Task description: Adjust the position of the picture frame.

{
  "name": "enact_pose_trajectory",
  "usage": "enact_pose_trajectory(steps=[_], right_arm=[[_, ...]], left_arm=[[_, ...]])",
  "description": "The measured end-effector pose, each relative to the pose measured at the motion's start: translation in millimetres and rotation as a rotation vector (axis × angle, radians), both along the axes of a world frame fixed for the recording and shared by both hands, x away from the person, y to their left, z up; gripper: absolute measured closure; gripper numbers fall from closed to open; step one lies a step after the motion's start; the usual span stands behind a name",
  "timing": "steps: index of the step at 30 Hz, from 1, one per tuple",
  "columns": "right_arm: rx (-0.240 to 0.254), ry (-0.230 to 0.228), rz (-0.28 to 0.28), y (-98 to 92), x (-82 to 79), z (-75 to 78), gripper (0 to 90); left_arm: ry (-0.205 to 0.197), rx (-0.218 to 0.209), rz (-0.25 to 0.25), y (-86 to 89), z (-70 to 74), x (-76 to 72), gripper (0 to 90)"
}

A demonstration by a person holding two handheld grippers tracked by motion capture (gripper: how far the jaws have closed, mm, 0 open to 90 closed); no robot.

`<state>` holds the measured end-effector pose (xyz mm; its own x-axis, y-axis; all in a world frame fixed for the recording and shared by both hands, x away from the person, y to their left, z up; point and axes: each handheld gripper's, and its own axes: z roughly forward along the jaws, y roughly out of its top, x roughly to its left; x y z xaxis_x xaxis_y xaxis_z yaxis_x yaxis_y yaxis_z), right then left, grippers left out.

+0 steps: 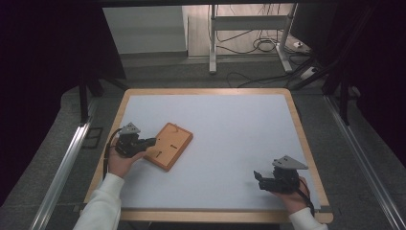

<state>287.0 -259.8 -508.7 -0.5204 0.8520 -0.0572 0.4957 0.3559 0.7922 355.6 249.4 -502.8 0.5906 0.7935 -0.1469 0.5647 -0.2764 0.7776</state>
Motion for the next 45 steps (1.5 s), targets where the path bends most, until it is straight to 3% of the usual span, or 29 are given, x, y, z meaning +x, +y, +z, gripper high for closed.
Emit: enact_pose_trajectory(steps=[3, 10, 16, 19, 27, 32, 45], right_arm=[[-0.002, -0.002, -0.004, -1.2, -0.1, -0.2, 12.1], [-0.016, -0.014, -0.005, -0.4, -0.5, 0.7, 12.3], [-0.032, -0.015, 0.001, 0.8, 0.0, -0.2, 12.3], [-0.032, -0.011, 0.003, 1.4, -0.2, 0.1, 12.3], [-0.051, -0.006, 0.018, 4.5, -0.1, -0.1, 12.3], [-0.053, -0.012, 0.02, 5.0, -1.1, 0.7, 12.3], [-0.056, -0.014, 0.018, 4.8, -0.7, 0.6, 12.3]], left_arm=[[0.013, 0.01, 0.018, 3.8, -3.6, 1.4, 89.7], [0.034, 0.089, 0.021, 9.1, -14.6, 4.8, 89.8], [0.046, 0.077, 0.076, 25.1, -20.0, 5.8, 89.8], [0.054, 0.12, 0.096, 29.8, -23.6, 6.5, 89.9], [0.099, 0.126, 0.075, 27.6, -32.0, 7.0, 89.9], [0.104, 0.142, 0.053, 24.4, -33.4, 6.8, 89.9], [0.118, 0.148, 0.054, 25.4, -33.2, 3.7, 90.0]])
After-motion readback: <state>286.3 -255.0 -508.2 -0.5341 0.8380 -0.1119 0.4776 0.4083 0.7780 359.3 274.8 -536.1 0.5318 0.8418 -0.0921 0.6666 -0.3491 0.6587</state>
